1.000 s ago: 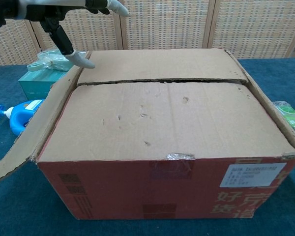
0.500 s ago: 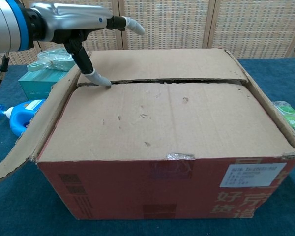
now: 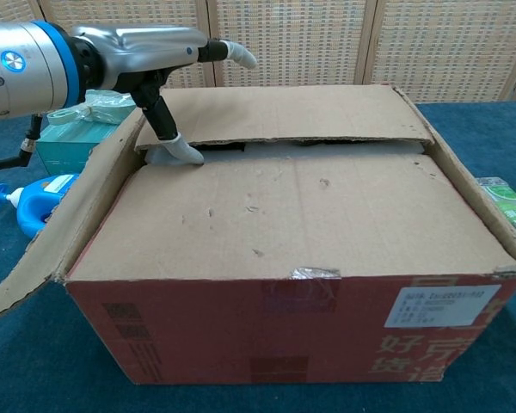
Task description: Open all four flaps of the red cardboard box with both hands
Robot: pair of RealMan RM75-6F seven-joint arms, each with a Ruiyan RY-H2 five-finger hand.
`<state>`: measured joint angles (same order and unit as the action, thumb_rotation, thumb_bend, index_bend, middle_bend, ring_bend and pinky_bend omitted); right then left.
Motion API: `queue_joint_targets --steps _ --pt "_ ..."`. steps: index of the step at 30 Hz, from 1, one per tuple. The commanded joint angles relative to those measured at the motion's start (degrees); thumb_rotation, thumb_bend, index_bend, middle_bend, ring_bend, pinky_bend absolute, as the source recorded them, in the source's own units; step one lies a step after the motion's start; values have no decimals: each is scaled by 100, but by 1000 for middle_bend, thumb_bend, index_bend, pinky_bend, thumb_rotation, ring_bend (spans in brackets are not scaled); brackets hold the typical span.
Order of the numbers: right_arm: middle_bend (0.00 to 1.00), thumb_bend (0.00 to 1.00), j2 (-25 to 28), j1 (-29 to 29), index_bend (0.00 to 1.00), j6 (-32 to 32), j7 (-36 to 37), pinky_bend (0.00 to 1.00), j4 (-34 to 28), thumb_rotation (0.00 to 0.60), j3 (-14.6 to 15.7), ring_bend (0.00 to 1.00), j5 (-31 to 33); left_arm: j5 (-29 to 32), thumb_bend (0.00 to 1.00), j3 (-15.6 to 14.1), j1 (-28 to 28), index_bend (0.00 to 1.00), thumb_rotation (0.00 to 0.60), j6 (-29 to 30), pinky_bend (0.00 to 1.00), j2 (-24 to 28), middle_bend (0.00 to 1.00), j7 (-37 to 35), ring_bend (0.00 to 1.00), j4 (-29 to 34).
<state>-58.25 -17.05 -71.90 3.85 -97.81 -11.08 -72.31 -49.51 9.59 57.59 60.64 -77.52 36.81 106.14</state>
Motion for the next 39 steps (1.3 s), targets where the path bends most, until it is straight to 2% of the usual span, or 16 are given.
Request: queue_joint_targets --steps 1,11,21,31,39 --pt "0 981 -2 5 0 5 10 0 14 600 2 0 4 6 70 32 0 0 570 56 0 -75 0 -12 0 -93" --pt "0 981 -23 -4 0 35 34 0 62 600 -16 0 23 -210 71 135 -127 0 569 346 0 -128 0 -171 0 -223" --pt "0 981 -38 -23 0 59 16 0 76 600 -35 0 34 -850 72 218 -376 0 570 742 0 140 0 -437 0 -123" --pt "0 981 -44 -48 0 95 4 0 71 600 -42 0 26 -882 75 586 -404 0 569 827 0 432 0 -607 0 -259" --pt "0 981 -21 -31 0 79 2 0 45 600 -44 0 31 -936 78 899 -219 0 568 756 0 388 0 -687 0 -942"
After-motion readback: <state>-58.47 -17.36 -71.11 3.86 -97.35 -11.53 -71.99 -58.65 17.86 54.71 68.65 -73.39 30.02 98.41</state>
